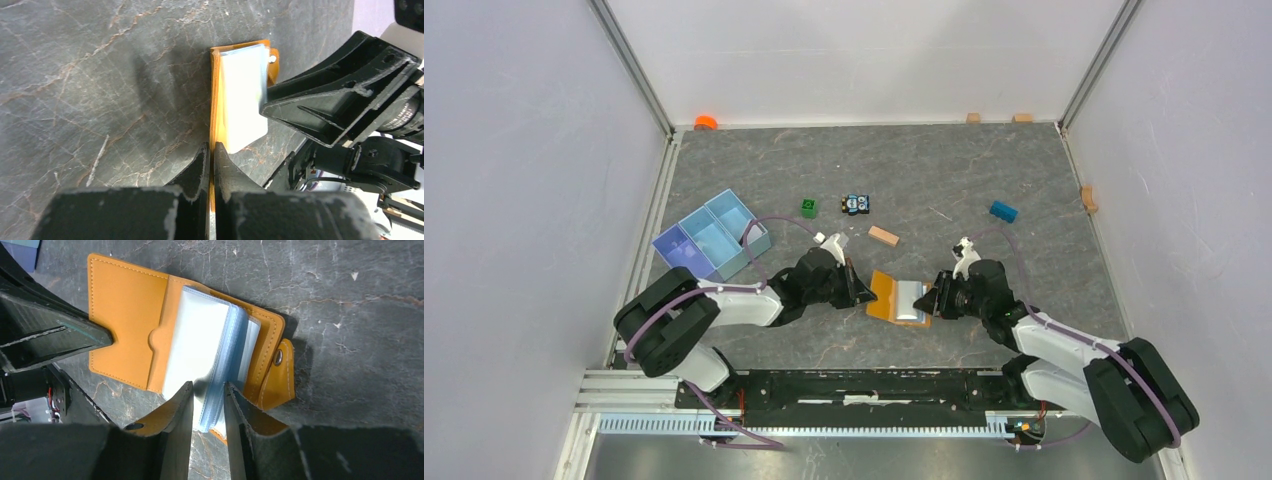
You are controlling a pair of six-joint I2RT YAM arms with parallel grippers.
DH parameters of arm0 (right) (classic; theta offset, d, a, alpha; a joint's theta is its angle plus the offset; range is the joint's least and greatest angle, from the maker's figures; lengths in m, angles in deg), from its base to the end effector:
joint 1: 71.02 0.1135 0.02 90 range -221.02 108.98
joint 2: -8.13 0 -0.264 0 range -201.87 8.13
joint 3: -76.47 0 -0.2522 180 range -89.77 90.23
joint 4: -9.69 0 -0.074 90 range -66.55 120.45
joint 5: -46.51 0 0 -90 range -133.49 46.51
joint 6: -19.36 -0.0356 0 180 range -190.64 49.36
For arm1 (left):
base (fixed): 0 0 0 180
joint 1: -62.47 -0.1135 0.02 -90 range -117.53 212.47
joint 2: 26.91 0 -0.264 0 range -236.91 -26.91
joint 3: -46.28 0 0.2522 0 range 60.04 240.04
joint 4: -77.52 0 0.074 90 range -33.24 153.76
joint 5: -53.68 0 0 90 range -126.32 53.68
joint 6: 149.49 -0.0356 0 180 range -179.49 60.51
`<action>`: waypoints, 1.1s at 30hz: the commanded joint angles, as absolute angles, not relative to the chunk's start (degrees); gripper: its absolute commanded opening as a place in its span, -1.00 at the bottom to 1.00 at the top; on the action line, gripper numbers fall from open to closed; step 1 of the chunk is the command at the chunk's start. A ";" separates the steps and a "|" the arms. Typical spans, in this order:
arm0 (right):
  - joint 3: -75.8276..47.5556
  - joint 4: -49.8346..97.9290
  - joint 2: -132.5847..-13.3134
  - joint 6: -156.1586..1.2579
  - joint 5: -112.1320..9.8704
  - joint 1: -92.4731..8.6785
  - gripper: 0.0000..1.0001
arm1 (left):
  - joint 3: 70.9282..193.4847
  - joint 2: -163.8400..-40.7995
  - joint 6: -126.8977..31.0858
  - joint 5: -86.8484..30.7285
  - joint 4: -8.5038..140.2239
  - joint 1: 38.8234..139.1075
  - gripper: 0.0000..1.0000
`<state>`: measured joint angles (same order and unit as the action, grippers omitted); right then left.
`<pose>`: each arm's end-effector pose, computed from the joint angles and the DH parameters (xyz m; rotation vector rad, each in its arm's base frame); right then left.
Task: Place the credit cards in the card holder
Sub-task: Turn over the card slot in the card holder.
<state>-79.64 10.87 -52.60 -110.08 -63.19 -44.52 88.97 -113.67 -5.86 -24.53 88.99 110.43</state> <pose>0.1535 0.0899 0.1264 0.0679 2.3839 0.9766 0.1807 -0.2113 0.1430 0.0168 2.4015 -1.1737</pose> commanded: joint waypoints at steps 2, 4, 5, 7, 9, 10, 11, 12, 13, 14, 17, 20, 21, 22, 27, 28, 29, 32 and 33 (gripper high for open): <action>-80.74 6.32 -54.56 -111.19 -65.61 -44.39 -0.30 | 89.83 -115.31 -9.07 -28.29 84.98 110.72 -0.96; -80.88 4.21 -54.38 -111.77 -66.83 -44.31 -0.30 | 89.92 -115.88 -9.38 -28.00 84.86 110.72 -0.95; -80.89 3.22 -54.24 -112.06 -67.38 -44.24 -0.30 | 90.00 -116.12 -9.47 -27.81 84.84 110.71 -0.96; -80.44 1.61 -53.62 -112.21 -68.02 -43.84 -0.29 | 90.24 -116.60 -9.48 -27.38 84.76 110.72 -0.96; -79.53 1.14 -52.68 -111.86 -67.86 -43.30 -0.28 | 90.44 -116.83 -9.48 -26.97 84.85 110.72 -0.96; -79.03 1.19 -52.35 -111.74 -67.69 -42.96 -0.26 | 90.56 -116.99 -9.48 -26.76 84.84 110.72 -0.95; -78.53 1.29 -52.12 -111.45 -67.39 -42.68 -0.25 | 90.70 -117.09 -9.39 -26.66 84.89 110.72 -0.96; -77.85 1.53 -51.87 -111.19 -67.15 -42.33 -0.24 | 90.82 -117.09 -9.31 -26.49 84.93 110.72 -0.96; -77.37 1.72 -51.73 -110.96 -66.92 -41.92 -0.24 | 90.87 -117.09 -9.22 -26.40 84.92 110.72 -0.96; -76.87 1.97 -51.64 -110.61 -66.58 -41.65 -0.23 | 90.93 -116.86 -9.16 -26.30 84.91 110.71 -0.96; -76.06 1.97 -51.72 -109.84 -65.95 -40.57 -0.22 | 90.92 -116.43 -8.96 -26.18 84.87 110.72 -0.95; -75.96 0.19 -52.60 -110.00 -66.20 -39.62 -0.19 | 90.81 -116.08 -9.04 -25.96 85.22 110.72 -0.95; -75.90 -0.95 -53.05 -110.37 -66.61 -39.40 -0.16 | 90.78 -116.10 -8.95 -25.83 85.49 110.72 -0.96; -76.02 -2.21 -53.62 -110.74 -66.93 -39.09 -0.13 | 90.72 -116.15 -8.87 -25.65 85.84 110.71 -0.96; -75.75 -5.03 -56.06 -111.22 -66.63 -37.64 -0.07 | 90.53 -116.11 -8.68 -25.42 86.43 110.72 -0.95; -75.79 -5.50 -56.49 -111.17 -66.64 -37.46 -0.08 | 90.51 -116.06 -8.73 -25.50 86.43 110.65 -0.95; -75.81 -6.16 -56.99 -111.39 -66.64 -37.30 -0.07 | 90.45 -115.84 -8.77 -25.58 86.43 110.63 -0.96; -75.87 -6.83 -57.93 -111.33 -65.67 -36.55 -0.08 | 90.27 -115.37 -8.86 -25.85 86.06 110.63 -0.96; -75.74 -6.43 -58.11 -111.11 -64.98 -36.34 -0.08 | 90.19 -115.17 -8.86 -25.95 85.95 110.61 -0.96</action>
<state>-77.69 -3.01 -57.36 -111.37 -66.52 -37.24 89.47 -116.30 -6.67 -26.54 86.15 110.45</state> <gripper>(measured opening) 0.462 0.045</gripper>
